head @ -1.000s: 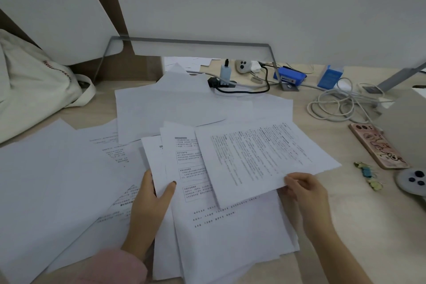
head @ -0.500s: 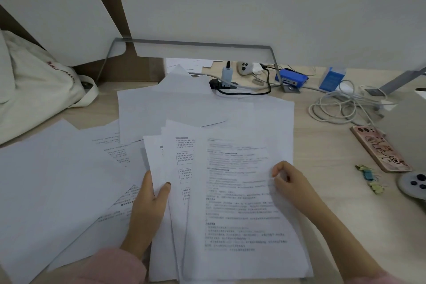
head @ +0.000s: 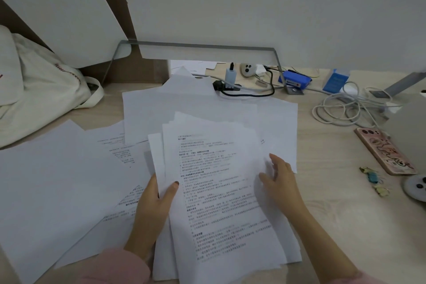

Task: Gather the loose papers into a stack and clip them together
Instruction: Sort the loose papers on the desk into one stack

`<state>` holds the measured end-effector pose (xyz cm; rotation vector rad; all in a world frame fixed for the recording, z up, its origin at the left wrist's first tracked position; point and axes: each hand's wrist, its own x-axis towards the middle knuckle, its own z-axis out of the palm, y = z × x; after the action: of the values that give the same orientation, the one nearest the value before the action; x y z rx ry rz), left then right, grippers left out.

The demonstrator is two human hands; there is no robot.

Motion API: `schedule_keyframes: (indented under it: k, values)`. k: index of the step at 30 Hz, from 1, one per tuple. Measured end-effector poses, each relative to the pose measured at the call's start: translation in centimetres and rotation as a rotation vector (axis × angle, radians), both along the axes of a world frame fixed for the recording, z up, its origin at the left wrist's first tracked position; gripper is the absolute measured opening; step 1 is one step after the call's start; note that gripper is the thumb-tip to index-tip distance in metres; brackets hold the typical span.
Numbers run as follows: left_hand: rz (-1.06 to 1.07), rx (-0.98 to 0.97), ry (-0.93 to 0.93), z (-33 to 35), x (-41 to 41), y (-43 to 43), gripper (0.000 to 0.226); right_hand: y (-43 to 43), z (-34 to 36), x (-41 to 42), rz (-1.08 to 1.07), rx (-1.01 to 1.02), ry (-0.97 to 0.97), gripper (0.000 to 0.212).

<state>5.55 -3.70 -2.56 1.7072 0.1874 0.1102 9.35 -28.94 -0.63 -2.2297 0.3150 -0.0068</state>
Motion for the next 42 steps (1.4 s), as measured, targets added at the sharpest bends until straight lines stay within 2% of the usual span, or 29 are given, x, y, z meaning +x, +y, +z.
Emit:
schedule_keyframes:
  k: [3,7,10,13,17,20,24,29,35,37,42]
  values:
    - [0.040,-0.136,-0.026,0.9,-0.3,-0.4,0.031,-0.5,0.8,-0.7,-0.033,0.224,0.055,0.061]
    - [0.080,-0.279,-0.065,3.2,-0.6,-1.5,0.027,-0.9,3.4,-1.7,-0.025,0.462,0.087,0.039]
    - [0.051,-0.318,-0.138,6.3,-0.4,-2.1,0.027,-1.2,6.3,-2.5,0.023,0.557,-0.012,0.026]
    - [-0.007,-0.332,-0.230,9.7,0.1,-2.4,0.028,-1.0,9.6,-3.2,0.099,0.616,-0.170,0.034]
    - [-0.100,-0.296,-0.330,13.1,0.9,-2.7,0.030,-1.0,12.9,-3.9,0.182,0.668,-0.348,0.038]
    - [-0.093,-0.248,-0.419,14.4,0.9,-2.9,0.031,-1.3,13.8,-4.3,0.188,0.672,-0.448,0.043]
    - [-0.089,-0.205,-0.437,13.6,0.2,-3.2,0.041,-1.6,12.2,-4.4,0.112,0.685,-0.426,0.040]
    - [-0.069,-0.173,-0.397,12.1,-0.4,-4.6,0.030,-0.8,10.4,-4.6,0.057,0.685,-0.371,0.033]
    - [-0.071,-0.209,-0.466,12.7,-0.7,-4.4,0.030,-1.5,11.6,-4.8,0.086,0.702,-0.488,0.030]
    - [-0.079,-0.178,-0.419,11.5,-1.0,-4.3,0.027,-1.8,10.7,-4.9,0.070,0.699,-0.458,0.032]
    - [-0.138,-0.170,-0.204,8.0,-1.2,-5.6,0.041,-1.8,6.5,-5.1,0.019,0.629,-0.210,0.029]
